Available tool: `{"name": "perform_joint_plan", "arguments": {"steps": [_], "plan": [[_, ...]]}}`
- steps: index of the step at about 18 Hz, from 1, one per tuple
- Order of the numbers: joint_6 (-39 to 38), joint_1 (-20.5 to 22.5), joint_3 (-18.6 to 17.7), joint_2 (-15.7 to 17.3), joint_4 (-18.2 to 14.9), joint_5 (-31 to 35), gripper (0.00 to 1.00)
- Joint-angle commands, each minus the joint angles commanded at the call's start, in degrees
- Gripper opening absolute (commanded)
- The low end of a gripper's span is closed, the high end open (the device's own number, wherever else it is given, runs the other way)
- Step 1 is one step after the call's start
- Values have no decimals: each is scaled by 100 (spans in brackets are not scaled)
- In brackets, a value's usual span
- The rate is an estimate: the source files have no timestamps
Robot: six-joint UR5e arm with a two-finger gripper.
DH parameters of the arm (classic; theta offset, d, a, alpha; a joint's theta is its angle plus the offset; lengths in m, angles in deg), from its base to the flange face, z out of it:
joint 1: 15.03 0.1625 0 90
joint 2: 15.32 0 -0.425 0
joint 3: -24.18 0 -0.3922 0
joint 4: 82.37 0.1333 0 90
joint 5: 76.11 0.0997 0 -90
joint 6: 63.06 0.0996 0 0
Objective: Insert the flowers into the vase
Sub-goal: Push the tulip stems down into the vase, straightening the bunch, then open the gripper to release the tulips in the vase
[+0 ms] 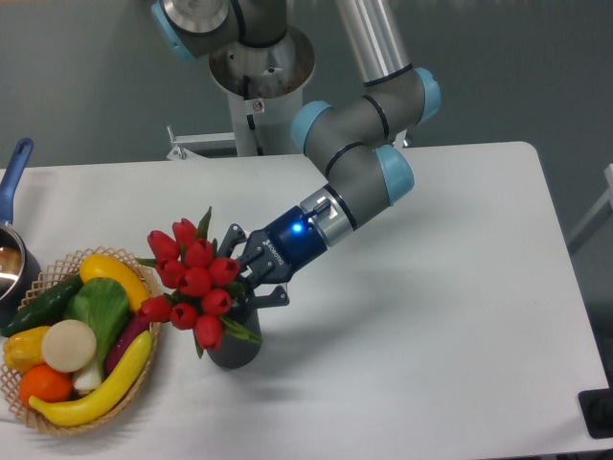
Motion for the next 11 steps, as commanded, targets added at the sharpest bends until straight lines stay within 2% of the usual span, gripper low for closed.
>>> {"name": "perform_joint_plan", "arguments": {"steps": [1,2,5,9,11], "plan": [[9,0,0,0,0,0,39],[27,0,0,0,0,0,46],[166,26,9,0,0,0,86],[229,44,-17,0,0,9,100],[229,53,-18,9,9,17,100]]}}
